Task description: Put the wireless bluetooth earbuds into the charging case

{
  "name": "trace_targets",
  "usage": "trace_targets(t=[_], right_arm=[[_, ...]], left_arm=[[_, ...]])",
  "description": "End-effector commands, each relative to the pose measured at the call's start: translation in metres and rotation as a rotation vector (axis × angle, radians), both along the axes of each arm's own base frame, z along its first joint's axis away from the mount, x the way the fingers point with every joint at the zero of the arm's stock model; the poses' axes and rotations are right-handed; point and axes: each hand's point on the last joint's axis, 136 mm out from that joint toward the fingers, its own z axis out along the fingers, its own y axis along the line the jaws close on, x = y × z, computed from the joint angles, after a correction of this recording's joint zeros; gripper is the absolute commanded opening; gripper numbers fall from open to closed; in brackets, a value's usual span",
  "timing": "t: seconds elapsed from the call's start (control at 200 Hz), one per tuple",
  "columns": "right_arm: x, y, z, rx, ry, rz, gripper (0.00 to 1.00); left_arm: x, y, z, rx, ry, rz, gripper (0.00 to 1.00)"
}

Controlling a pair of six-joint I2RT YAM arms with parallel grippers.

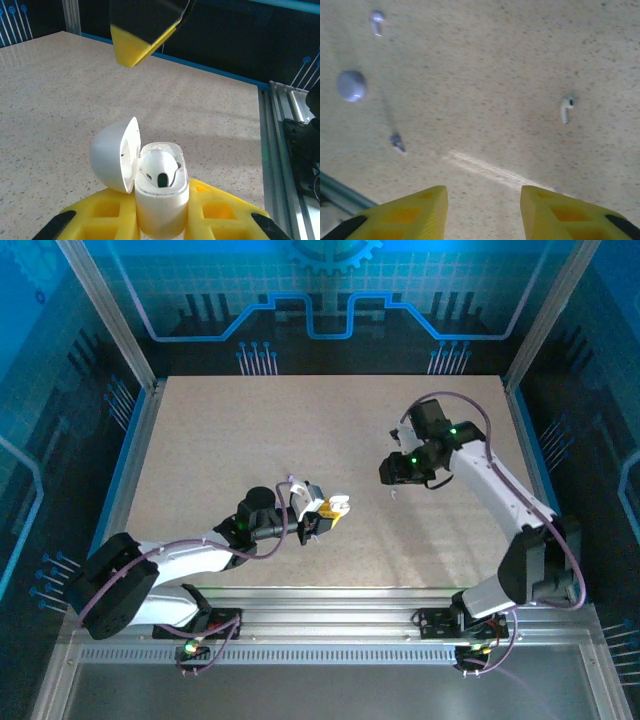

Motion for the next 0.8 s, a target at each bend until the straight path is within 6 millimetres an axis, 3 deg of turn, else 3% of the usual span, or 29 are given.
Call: trace_targets(t=[0.0,0.19,0.435,0.795], right_arm=[[0.003,-0.022,-0.009,-0.145,0.033,0.044,0.43],[0.018,-0.038,-0.036,-0.295,0.098,0.086,0.43],[0.038,-0.032,-0.068,-0.325,0.156,0.132,0.4],[0.041,-0.032,-0.109,-0.393,0.267,0.203,0.39]], left_arm=[[0.004,0.0,0.002,0.004,-0.02,0.017,0.2],[0.005,0.0,0.002,0.02,-0.018,0.021,0.2],[0.006,0.001,0.002,0.028,-0.024,0.032,0.2],[0.008,0.0,0.0,0.046,-0.018,0.034,0.2]])
